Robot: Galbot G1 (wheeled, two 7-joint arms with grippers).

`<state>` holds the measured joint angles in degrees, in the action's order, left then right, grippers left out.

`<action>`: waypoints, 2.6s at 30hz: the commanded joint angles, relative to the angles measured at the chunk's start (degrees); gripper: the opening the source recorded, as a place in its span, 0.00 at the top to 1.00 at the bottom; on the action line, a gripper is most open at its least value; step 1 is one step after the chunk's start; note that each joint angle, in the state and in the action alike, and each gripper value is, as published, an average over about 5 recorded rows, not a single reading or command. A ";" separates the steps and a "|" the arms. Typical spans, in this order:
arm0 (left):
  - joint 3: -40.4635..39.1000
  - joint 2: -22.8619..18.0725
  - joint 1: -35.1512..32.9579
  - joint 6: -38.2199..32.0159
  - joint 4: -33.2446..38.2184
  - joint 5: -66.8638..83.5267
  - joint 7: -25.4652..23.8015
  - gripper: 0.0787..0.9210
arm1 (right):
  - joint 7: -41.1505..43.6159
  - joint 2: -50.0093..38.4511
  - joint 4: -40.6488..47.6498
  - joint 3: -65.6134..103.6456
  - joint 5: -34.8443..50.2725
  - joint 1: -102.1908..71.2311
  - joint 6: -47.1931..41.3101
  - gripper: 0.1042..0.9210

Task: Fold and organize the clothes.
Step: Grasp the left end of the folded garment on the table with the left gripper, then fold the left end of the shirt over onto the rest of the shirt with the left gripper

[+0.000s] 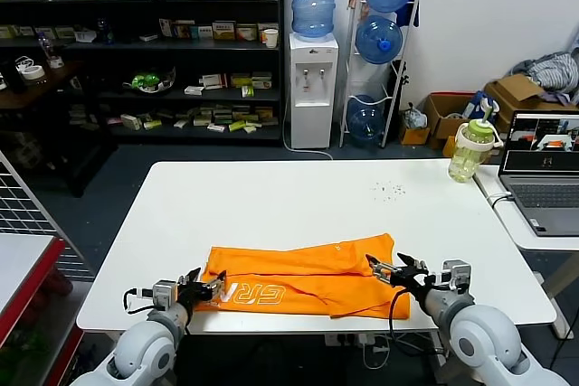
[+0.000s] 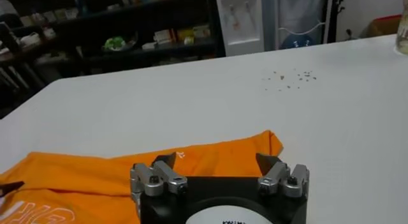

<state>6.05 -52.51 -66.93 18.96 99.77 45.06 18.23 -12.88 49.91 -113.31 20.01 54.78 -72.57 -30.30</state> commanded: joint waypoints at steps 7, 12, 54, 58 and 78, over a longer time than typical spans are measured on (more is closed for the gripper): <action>0.07 -1.00 -1.35 -0.84 -0.23 0.00 0.80 0.58 | 0.01 0.55 -0.42 1.15 -0.47 -1.46 0.25 0.12; 0.27 -0.90 -1.42 -1.51 1.38 -0.14 1.41 0.75 | 0.39 1.14 -0.31 1.14 -1.28 -1.97 0.58 0.12; 8.77 17.28 -1.42 10.49 18.85 30.77 17.09 0.96 | 2.47 6.75 2.24 -4.23 -8.07 -0.59 2.93 0.12; 0.38 7.57 4.10 11.03 22.50 34.32 23.19 0.96 | 1.52 7.48 1.81 -3.99 -8.37 -1.26 2.22 0.12; -7.68 -4.92 13.92 9.59 11.78 26.04 20.01 0.96 | 0.87 8.57 3.16 -4.63 -8.71 -1.44 1.69 0.12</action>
<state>1.88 -51.93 -56.59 28.46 113.18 72.29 38.21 -11.87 58.26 -110.49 15.96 46.13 -74.45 -28.54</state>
